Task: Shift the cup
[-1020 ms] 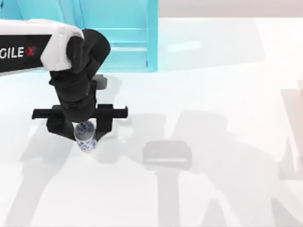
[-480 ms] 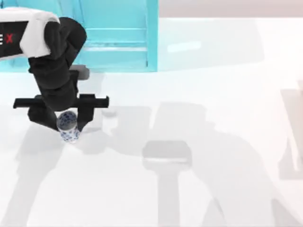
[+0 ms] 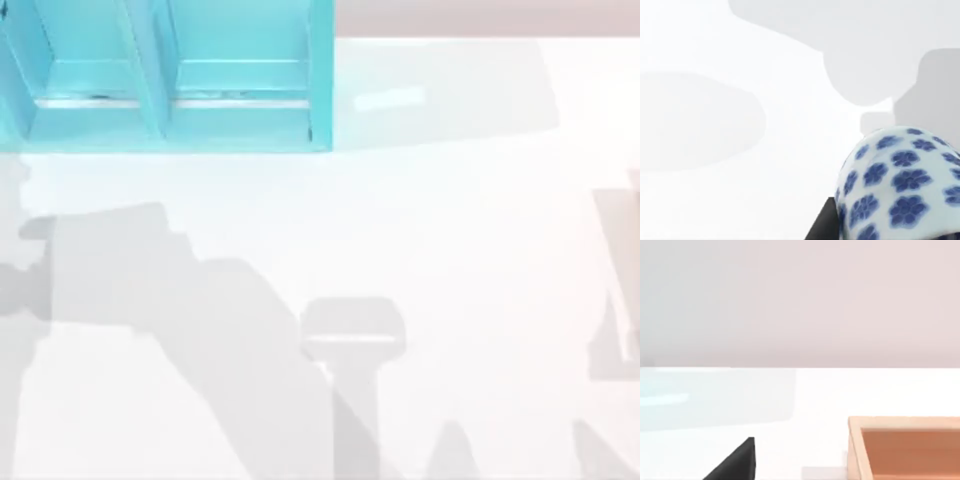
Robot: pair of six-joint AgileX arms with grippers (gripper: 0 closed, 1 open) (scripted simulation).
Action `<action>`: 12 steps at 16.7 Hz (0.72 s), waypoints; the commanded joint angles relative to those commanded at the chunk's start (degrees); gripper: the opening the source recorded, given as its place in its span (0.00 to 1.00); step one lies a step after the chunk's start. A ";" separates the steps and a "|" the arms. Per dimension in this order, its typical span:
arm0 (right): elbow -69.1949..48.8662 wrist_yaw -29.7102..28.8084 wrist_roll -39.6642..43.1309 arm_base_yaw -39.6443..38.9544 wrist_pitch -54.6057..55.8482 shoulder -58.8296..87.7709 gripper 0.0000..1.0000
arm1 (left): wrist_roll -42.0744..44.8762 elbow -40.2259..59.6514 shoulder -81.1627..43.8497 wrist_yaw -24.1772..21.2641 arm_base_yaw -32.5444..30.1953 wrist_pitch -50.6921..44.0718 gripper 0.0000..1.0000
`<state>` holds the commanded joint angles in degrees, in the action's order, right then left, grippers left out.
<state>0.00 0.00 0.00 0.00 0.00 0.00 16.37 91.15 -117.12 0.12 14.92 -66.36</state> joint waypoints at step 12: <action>0.00 0.00 0.00 0.00 0.00 0.00 1.00 | 11.55 2.69 1.14 -0.12 11.17 -2.29 0.00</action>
<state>0.00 0.00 0.00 0.00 0.00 0.00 27.93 93.84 -115.98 0.00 26.09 -68.65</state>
